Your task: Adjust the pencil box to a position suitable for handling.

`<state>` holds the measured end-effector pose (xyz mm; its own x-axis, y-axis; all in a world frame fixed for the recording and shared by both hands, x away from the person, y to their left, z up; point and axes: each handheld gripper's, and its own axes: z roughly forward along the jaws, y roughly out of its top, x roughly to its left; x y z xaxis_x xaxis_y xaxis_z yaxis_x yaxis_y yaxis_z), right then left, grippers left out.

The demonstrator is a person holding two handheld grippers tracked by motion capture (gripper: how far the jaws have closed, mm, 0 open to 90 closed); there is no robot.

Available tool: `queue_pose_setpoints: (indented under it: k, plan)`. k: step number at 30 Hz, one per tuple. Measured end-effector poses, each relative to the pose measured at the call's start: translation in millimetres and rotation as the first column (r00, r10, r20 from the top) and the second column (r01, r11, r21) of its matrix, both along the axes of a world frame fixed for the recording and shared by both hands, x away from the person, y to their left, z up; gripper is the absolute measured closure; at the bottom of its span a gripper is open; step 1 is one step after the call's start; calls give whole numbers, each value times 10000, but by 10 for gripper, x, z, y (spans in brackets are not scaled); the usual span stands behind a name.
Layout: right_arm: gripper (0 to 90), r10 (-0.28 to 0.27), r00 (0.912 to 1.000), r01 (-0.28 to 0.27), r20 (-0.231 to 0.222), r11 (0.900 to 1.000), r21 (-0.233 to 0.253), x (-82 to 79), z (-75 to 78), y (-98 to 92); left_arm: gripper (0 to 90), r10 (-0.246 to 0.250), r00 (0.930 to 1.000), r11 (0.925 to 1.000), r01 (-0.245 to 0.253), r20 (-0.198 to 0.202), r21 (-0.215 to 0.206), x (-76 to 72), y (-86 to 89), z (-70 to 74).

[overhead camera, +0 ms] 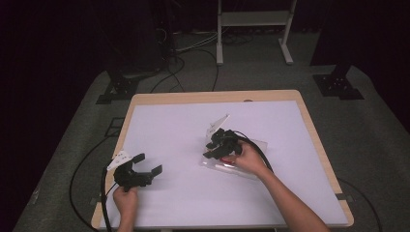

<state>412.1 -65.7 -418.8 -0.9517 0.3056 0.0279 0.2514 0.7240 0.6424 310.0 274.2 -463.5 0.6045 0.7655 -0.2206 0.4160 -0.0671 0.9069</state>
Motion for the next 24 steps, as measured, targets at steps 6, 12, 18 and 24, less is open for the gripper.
queue_pose_setpoints:
  k: [6,12,18,24]
  plan:
    - [580,-140,9998,140,-148,9999,16,35,-39,-3,0,11,10000,10000,-11,-7,-13,0,0,0]
    - [580,-133,9997,131,-216,9999,-70,61,-84,6,1,2,10000,10000,-2,-1,-8,-1,0,0]
    - [579,-151,9994,147,-314,9998,-128,90,-125,7,0,-4,10000,10000,4,-1,-4,-1,1,0]
    - [578,-224,9989,219,-414,9997,-132,107,-148,6,0,9,10000,10000,-9,3,-33,0,0,-1]
